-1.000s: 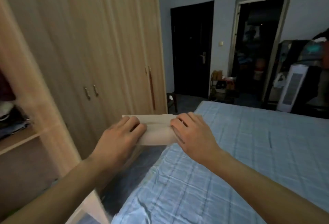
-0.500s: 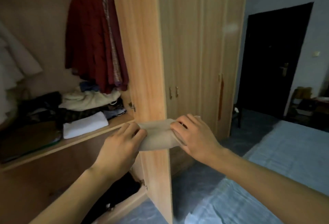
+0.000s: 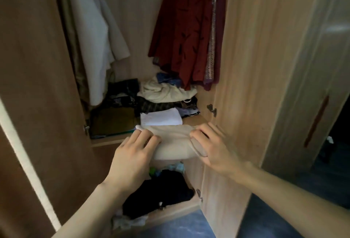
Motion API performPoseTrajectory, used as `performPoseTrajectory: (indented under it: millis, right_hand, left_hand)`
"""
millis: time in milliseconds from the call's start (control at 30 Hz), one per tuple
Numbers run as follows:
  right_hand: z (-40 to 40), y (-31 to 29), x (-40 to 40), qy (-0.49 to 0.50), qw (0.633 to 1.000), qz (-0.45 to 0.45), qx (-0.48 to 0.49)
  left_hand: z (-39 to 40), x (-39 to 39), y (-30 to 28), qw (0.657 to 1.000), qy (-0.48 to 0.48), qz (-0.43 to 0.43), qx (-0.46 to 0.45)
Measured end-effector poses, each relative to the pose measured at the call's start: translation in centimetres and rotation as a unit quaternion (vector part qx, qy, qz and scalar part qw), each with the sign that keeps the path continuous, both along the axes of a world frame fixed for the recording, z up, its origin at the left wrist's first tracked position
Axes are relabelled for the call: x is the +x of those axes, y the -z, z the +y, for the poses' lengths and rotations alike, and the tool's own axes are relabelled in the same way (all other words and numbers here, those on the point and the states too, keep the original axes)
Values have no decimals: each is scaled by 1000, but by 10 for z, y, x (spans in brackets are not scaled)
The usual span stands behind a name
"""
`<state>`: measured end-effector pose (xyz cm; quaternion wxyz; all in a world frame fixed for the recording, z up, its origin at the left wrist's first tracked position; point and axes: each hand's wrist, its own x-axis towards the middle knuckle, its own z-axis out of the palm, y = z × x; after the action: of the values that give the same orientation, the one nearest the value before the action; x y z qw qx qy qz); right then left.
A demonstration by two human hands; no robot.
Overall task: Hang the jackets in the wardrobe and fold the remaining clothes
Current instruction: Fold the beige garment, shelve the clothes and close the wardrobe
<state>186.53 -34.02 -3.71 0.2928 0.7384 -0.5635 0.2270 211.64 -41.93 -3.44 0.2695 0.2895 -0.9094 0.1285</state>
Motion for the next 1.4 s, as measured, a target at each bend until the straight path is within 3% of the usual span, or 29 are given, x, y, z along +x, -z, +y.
performPoseTrajectory:
  millis: [200,433,800,933,1133,1300,1400]
  right_hand:
    - [-95,29,-6,-56,998,-9,1]
    - [-205,45,-65,-67,997,-27,-9]
    - [-383,48,-140,-99,995,-11,14]
    - [-444,64,-156,-94,996,-7,6]
    - [-513,80,-186,-72,997,10,7]
    - [-555,103,-197,-13,999,-29,15]
    - [-558,141,-194,3,998,-32,60]
  left_hand:
    - [-70,4,26,999,-20,16,-22]
    - [-195,-55,32,997,-26,21,-62]
    - [-358,-123,47,999,-32,7,-15]
    - [-415,-139,61,999,-11,15,-29]
    - [-495,-170,85,995,40,91,-28]
    - [-550,-195,126,983,56,169,-40]
    - [-561,-198,160,991,53,125,-13]
